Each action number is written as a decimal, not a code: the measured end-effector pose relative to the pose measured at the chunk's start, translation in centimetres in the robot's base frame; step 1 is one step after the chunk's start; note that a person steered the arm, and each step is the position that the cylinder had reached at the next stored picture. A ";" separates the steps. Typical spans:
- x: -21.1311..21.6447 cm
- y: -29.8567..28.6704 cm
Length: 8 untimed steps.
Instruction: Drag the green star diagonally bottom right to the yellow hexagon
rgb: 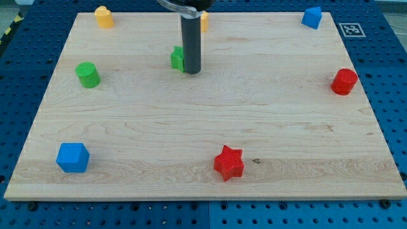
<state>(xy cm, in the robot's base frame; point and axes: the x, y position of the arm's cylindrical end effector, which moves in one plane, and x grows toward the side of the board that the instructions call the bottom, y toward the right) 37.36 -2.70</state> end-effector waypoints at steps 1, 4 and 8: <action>1.2 0.6; -2.0 -11.5; -5.6 -4.1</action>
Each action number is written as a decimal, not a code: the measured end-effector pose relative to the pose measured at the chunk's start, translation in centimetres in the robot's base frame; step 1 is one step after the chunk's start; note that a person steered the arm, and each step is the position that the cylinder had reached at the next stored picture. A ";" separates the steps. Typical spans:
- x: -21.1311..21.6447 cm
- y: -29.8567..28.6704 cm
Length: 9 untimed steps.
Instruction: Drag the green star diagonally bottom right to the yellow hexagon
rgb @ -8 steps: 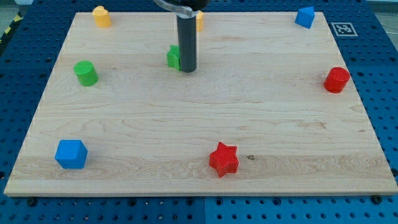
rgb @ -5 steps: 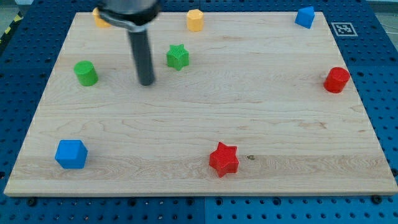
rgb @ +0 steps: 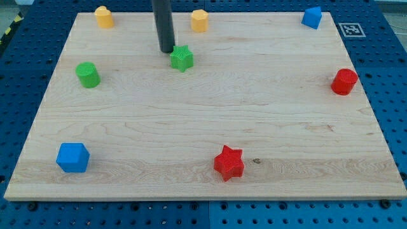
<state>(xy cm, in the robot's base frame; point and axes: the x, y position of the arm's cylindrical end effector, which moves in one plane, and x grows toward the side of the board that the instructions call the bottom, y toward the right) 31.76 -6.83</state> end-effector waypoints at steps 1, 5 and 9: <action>0.4 1.2; 1.1 0.9; 2.1 2.3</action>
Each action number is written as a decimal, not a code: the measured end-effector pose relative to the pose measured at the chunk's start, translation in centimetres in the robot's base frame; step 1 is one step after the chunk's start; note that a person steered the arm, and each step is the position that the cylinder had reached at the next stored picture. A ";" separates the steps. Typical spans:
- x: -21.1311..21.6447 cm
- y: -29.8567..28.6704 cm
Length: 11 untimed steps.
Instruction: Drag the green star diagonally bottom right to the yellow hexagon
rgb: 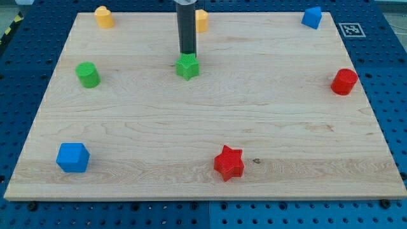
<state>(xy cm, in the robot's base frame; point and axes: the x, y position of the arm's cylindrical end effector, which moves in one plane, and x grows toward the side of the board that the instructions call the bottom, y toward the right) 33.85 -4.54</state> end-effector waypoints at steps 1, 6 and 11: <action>0.1 -1.3; 4.1 0.9; 6.7 7.5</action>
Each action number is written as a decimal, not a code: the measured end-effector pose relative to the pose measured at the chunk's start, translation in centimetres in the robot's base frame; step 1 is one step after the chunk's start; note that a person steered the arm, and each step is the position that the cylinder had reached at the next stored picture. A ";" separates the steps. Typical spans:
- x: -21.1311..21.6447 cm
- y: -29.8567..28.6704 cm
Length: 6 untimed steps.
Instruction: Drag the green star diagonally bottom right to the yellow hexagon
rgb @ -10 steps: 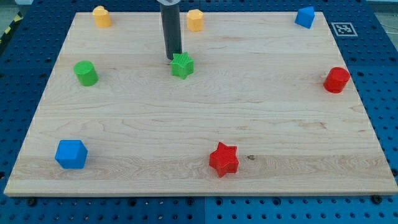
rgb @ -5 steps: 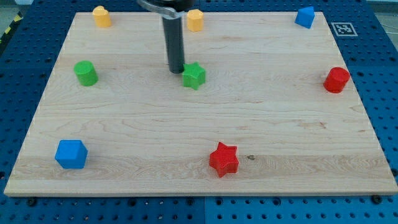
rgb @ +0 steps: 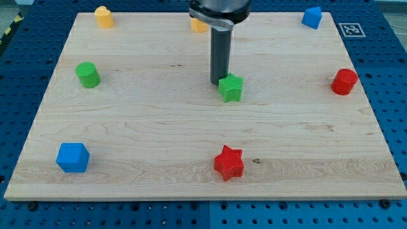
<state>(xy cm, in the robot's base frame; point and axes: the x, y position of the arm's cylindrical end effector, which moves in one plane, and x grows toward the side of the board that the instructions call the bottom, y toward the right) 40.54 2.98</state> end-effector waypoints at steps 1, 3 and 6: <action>0.2 0.4; 1.6 0.4; 2.0 2.5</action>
<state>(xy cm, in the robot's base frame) 42.51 5.50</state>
